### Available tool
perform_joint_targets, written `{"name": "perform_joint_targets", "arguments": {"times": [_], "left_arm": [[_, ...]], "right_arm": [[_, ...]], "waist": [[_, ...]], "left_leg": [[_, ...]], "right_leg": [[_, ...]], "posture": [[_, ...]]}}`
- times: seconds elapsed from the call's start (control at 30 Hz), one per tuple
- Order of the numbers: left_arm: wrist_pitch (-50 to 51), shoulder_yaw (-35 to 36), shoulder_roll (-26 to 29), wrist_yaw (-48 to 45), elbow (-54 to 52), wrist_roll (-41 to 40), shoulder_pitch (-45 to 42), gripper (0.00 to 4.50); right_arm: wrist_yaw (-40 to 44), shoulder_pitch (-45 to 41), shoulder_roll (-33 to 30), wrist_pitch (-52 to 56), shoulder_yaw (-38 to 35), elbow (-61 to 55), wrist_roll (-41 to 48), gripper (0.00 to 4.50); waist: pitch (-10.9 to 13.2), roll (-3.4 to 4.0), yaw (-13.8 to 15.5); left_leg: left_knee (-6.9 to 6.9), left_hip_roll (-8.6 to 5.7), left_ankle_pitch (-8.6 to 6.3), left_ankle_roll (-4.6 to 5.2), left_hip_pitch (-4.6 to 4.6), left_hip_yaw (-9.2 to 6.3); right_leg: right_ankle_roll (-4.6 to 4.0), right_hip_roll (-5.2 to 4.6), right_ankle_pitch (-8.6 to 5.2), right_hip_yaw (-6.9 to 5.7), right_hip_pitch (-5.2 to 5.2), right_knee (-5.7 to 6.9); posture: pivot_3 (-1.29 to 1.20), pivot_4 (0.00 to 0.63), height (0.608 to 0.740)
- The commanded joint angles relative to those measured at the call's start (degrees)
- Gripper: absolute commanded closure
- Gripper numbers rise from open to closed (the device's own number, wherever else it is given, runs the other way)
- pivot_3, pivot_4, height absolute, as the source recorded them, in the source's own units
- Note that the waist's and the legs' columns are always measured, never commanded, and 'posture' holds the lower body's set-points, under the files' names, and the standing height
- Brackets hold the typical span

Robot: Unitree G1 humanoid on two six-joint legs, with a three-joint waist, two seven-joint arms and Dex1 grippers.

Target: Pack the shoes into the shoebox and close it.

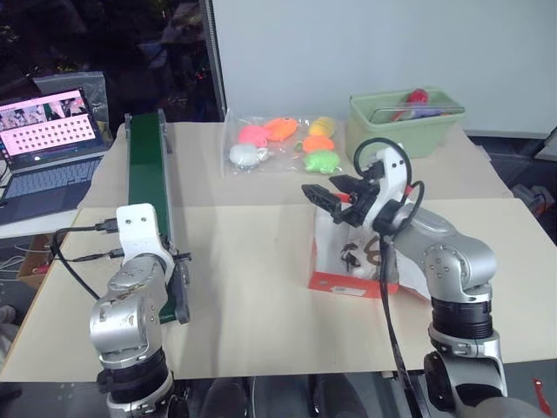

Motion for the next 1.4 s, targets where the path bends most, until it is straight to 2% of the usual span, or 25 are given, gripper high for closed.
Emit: {"name": "perform_joint_targets", "arguments": {"times": [0.03,0.17,0.27,0.43,0.57,0.77,1.1,1.23,1.4], "left_arm": [[-11.9,-5.5,5.9,-1.6,-2.1,2.8,-6.8,4.39],[-20.0,-10.3,8.9,-2.9,-1.0,4.5,-9.6,4.39],[-22.5,-9.8,7.3,-3.1,-0.2,3.4,-10.0,4.39],[-26.0,-5.3,0.3,-2.8,3.5,-2.2,-13.6,4.39],[-36.3,-5.1,-4.0,-4.1,9.9,-5.7,-19.8,4.39],[-45.6,-0.9,-10.4,-1.2,26.6,-10.9,-31.7,4.39],[-48.1,-1.2,-15.3,0.5,33.2,-14.9,-34.1,4.39],[-46.5,1.0,-21.3,0.0,35.8,-24.1,-36.3,4.39],[-45.6,-1.0,-22.8,-2.7,36.9,-32.1,-36.2,4.39]], "right_arm": [[-0.4,-2.6,0.5,-1.7,-0.9,-0.1,-0.1,0.00],[-0.5,-3.0,1.5,-2.4,-0.4,0.9,-0.7,0.00],[-0.6,-2.9,2.1,-2.6,-0.2,1.0,-0.9,0.00],[-0.9,-2.6,3.4,-2.7,0.5,1.0,-1.2,0.00],[-1.1,-1.9,5.1,-1.6,0.4,0.4,0.1,0.00],[-2.4,-1.6,9.2,0.9,0.7,-1.6,3.3,0.00],[-9.1,-3.9,17.3,-3.3,2.6,0.8,0.2,0.00],[-10.7,-5.8,22.2,-8.8,5.7,5.4,-4.0,0.00],[-10.7,-7.0,25.5,-12.7,5.7,9.7,-5.5,0.00]], "waist": [[0.1,-0.13,0.3],[0.1,-0.12,0.6],[0.1,-0.13,0.6],[0.1,-0.16,0.8],[0.1,-0.17,0.8],[0.1,-0.16,0.7],[0.1,-0.16,0.7],[0.1,-0.16,0.7],[0.1,-0.16,0.6]], "left_leg": [[0.03,0.01,0.00,-0.01,-0.11,-0.05],[0.02,-0.01,-0.01,-0.02,-0.38,-0.08],[-0.03,0.00,-0.06,0.06,-0.63,-0.07],[0.01,0.00,-0.05,0.06,-0.88,-0.08],[0.14,0.00,-0.05,0.06,-0.84,-0.10],[0.31,-0.02,-0.06,0.07,-0.82,-0.19],[0.37,-0.01,-0.08,0.11,-0.91,-0.29],[0.39,-0.01,-0.08,0.11,-0.87,-0.31],[0.38,-0.01,-0.08,0.11,-0.90,-0.32]], "right_leg": [[0.00,0.04,0.00,0.01,-0.05,-0.03],[0.04,0.06,0.02,0.08,-0.10,-0.23],[0.07,0.05,0.01,0.08,-0.26,-0.24],[0.09,0.04,0.02,0.05,-0.52,-0.17],[0.09,0.05,0.03,0.03,-0.50,-0.23],[0.12,0.06,0.03,0.00,-0.34,-0.27],[0.17,0.12,0.05,-0.02,-0.32,-0.14],[0.17,0.14,0.04,-0.03,-0.32,-0.19],[0.18,0.13,0.04,-0.02,-0.31,-0.13]], "posture": [[0.00,0.150,0.729],[0.00,0.150,0.729],[0.00,0.150,0.729],[0.00,0.150,0.729],[0.00,0.150,0.729],[0.00,0.150,0.729],[0.00,0.150,0.729],[0.00,0.150,0.729],[0.00,0.150,0.729]]}}
